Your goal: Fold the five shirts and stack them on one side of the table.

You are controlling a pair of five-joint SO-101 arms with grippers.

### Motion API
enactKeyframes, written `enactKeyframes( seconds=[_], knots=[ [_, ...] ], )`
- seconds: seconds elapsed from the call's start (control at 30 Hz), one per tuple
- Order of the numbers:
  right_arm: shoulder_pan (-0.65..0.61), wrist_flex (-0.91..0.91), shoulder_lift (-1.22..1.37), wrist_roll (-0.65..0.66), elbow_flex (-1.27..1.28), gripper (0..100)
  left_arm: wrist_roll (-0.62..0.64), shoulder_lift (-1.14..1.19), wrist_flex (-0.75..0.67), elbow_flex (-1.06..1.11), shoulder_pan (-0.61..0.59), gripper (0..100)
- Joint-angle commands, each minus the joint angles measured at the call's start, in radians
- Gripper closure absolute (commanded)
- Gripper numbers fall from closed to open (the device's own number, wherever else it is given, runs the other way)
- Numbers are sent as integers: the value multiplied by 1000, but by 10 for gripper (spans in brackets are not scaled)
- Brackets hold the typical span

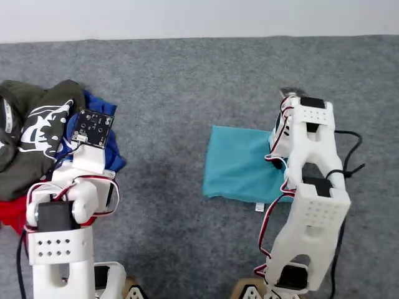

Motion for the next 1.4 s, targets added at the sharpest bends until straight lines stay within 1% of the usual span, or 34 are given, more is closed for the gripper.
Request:
enactKeyframes(
  seconds=[0.0,0.23,0.47,0.7,0.9,1.07,1.17,1.37],
  knots=[
    [-28,36,13,75,-52,991,-9,-15,-37,-8,3,995],
    [-22,160,13,169,-150,988,-8,-17,-29,-13,-3,995],
    [13,130,21,316,-281,988,-3,-17,-28,-15,-5,996],
    [13,4,22,457,-330,988,-2,-17,-28,-15,-5,996],
    [-19,-127,24,589,-330,988,0,-17,-28,-15,-5,996],
    [-62,-219,25,643,-330,988,0,-17,-28,-15,-5,996],
    [-90,-282,47,654,-333,988,0,-17,-26,-13,-5,996],
    [-122,-338,116,698,-333,988,0,-17,8,-13,-5,996]
  ],
)
